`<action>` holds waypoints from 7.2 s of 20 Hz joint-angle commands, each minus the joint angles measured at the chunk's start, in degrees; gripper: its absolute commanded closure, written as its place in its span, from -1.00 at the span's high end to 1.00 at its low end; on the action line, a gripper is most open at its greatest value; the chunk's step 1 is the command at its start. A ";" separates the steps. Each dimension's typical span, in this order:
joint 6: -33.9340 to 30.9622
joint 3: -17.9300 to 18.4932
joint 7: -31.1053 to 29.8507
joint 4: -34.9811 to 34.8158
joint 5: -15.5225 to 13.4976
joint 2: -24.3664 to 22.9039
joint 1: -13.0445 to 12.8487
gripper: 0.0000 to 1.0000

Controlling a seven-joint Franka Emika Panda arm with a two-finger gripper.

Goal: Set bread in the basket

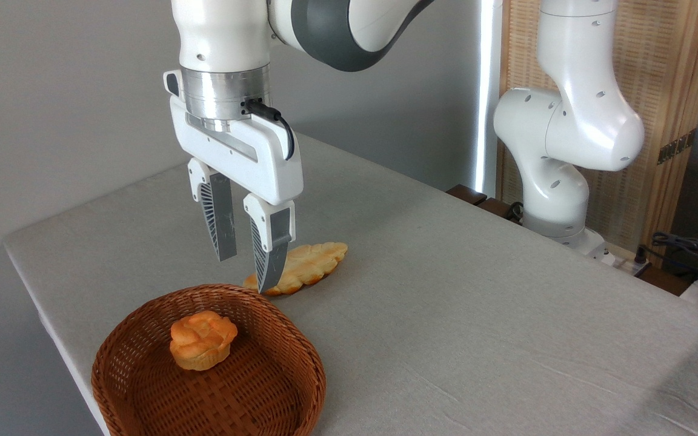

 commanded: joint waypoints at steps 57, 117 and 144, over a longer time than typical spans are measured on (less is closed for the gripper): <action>1.00 6.34 0.70 -18.62 0.09 -8.35 -15.81 1.00; 3.73 5.64 1.14 -18.10 -0.71 -0.88 -21.79 -0.58; 12.57 20.75 8.17 -8.96 -4.48 -4.05 -20.91 -0.33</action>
